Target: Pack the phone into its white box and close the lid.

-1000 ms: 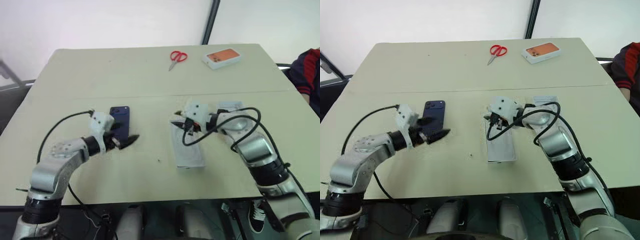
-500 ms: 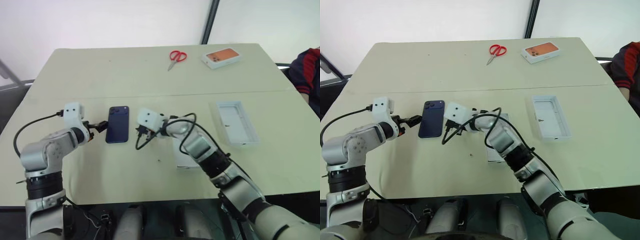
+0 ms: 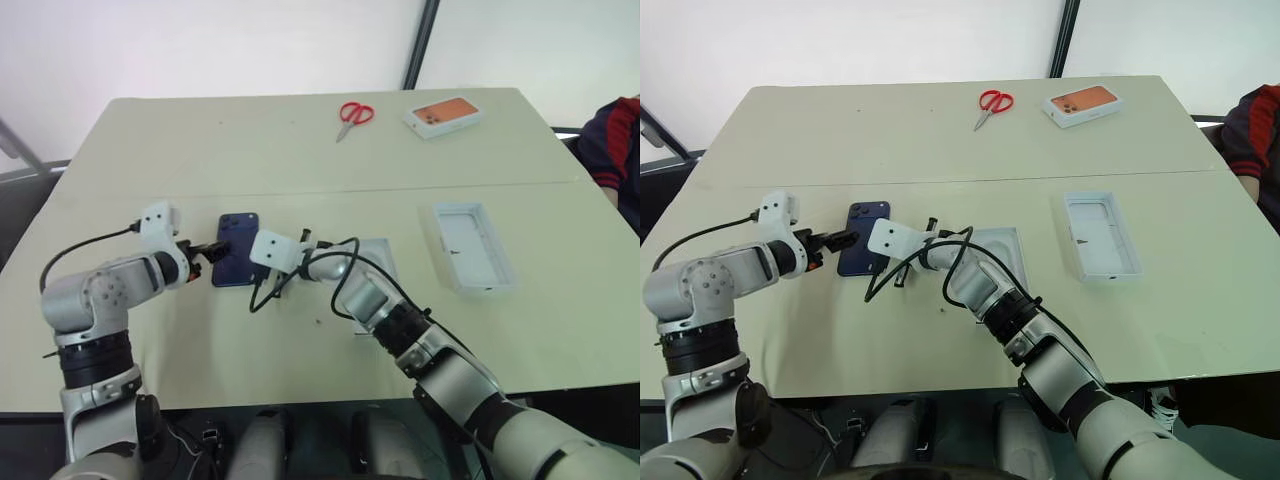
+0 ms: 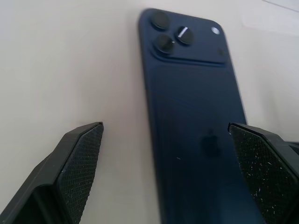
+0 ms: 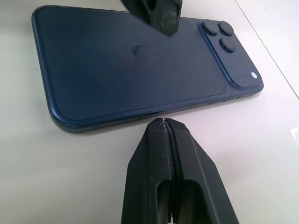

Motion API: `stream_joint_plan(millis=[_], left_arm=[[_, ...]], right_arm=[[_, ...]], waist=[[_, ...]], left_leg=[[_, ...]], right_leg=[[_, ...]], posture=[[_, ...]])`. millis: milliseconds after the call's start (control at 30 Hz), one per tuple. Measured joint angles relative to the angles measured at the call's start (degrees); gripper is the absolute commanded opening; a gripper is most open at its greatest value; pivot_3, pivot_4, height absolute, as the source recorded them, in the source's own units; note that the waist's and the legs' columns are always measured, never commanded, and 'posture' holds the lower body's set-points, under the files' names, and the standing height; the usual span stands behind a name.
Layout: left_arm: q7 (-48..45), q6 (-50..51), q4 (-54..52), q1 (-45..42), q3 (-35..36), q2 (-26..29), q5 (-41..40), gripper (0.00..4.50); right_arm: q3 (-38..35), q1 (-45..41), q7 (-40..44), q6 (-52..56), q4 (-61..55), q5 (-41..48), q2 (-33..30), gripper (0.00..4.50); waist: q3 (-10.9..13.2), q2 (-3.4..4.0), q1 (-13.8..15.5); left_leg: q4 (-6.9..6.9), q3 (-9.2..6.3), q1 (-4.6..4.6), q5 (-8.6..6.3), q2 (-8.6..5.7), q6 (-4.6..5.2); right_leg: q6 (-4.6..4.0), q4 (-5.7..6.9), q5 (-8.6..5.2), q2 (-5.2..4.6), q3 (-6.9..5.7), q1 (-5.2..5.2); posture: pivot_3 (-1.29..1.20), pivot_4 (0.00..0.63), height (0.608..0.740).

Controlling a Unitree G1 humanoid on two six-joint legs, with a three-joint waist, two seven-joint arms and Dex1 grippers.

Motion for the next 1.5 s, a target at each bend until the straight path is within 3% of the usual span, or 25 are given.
stream_joint_plan(millis=[633,900,1000,1200,1500], left_arm=[[-0.49,9.07,-1.84,-3.14,7.67,-9.85,-1.76,4.50],[-0.88,9.06,-0.37,-3.84,9.20,-10.32,-1.75,4.50],[-0.33,8.31,0.76,-4.07,10.45,-10.29,-1.69,3.66],[0.82,8.10,2.69,-4.47,13.50,-10.37,-2.15,0.65],[1.54,7.82,2.74,-4.94,14.21,-10.50,-3.04,0.65]], right_arm=[[-1.51,-0.03,0.76,-0.94,0.44,-1.42,-0.60,0.04],[-1.44,0.38,1.25,-1.49,0.13,-1.63,-0.53,0.04],[-1.35,0.65,1.54,-1.61,-0.28,-1.86,-0.53,0.00],[-1.21,1.25,2.10,-1.61,-1.47,-2.10,-0.78,0.00],[-1.04,1.92,2.98,-1.01,-3.91,-2.20,-2.20,0.00]], waist=[[-0.04,-0.02,0.27],[-0.04,-0.02,0.04],[-0.04,-0.02,-0.07],[-0.03,-0.10,-0.16],[-0.04,-0.12,-0.83]], left_leg=[[-0.02,-0.01,0.01,0.02,-0.02,-0.03],[-0.06,-0.02,0.01,0.04,-0.01,-0.07],[-0.09,-0.02,0.02,0.05,0.00,-0.09],[-0.16,-0.02,-0.03,0.07,0.03,-0.12],[-0.26,-0.02,-0.01,0.12,0.07,-0.22]], right_leg=[[0.00,-0.04,0.00,-0.01,-0.01,0.04],[0.00,-0.04,0.00,0.00,-0.01,0.02],[0.00,-0.04,0.00,0.01,0.00,0.00],[0.00,-0.04,0.00,0.03,0.00,-0.10],[-0.01,-0.03,0.01,0.08,0.01,-0.14]], posture=[[0.00,0.150,0.740],[0.00,0.150,0.740],[0.00,0.150,0.740],[0.00,0.150,0.740],[0.00,0.150,0.740]])
